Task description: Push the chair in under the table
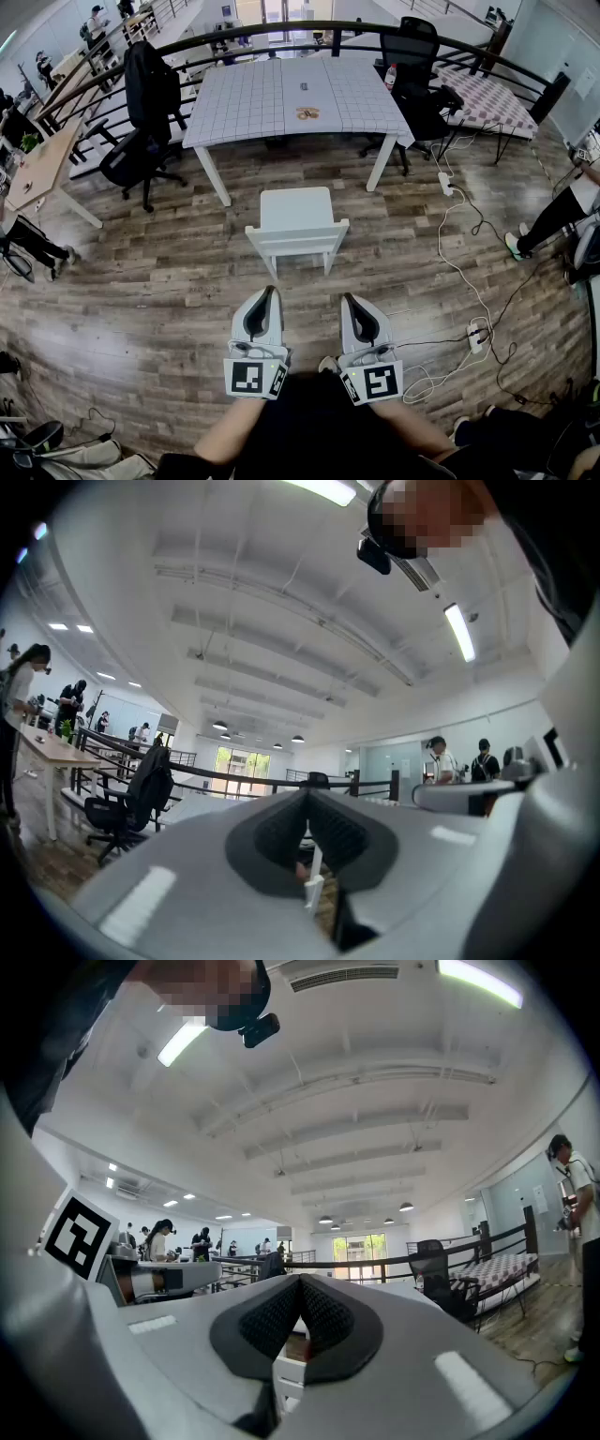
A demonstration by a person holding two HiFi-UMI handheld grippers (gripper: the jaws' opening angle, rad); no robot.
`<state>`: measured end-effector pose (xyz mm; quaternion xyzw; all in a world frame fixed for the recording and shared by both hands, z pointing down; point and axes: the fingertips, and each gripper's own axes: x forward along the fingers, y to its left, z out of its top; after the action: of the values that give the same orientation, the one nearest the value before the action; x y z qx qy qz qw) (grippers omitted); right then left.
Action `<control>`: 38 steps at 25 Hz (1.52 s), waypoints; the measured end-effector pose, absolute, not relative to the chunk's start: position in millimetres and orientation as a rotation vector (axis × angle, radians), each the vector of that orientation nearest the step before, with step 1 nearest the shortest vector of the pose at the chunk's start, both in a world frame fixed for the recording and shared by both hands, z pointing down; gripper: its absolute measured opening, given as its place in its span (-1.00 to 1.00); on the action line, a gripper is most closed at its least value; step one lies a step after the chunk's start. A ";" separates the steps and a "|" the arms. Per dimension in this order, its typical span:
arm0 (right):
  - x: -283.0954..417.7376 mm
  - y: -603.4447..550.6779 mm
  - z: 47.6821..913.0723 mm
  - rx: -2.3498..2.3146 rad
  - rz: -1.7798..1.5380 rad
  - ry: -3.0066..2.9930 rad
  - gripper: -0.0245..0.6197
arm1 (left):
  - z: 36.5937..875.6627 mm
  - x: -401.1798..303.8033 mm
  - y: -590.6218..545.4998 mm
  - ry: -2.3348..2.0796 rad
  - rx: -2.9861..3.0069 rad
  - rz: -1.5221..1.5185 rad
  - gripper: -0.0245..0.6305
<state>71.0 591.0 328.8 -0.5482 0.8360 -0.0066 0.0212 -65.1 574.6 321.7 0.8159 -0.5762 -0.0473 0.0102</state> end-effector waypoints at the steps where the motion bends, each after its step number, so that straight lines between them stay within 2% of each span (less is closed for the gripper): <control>1: 76.8 589.0 329.3 -1.699 -0.022 2.587 -0.95 | 324.3 -61.9 572.8 -1.803 2.538 -0.142 -0.90; 13: 131.0 589.1 346.6 -1.613 -0.085 2.570 -0.95 | 346.3 -67.3 575.5 -1.962 2.457 -0.088 -0.90; 29: 141.6 548.8 361.9 -1.601 -0.084 2.584 -0.94 | 378.4 -34.3 545.7 -1.860 2.482 -0.011 -0.90; 38: 118.9 483.2 375.3 -1.609 -0.151 2.633 -0.94 | 400.1 -52.8 482.0 -1.808 2.448 0.016 -0.90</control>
<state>118.9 483.2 375.3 -0.5206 0.8520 -0.0487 0.0259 -52.8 482.0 400.1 0.8034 -0.5934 0.0052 0.0488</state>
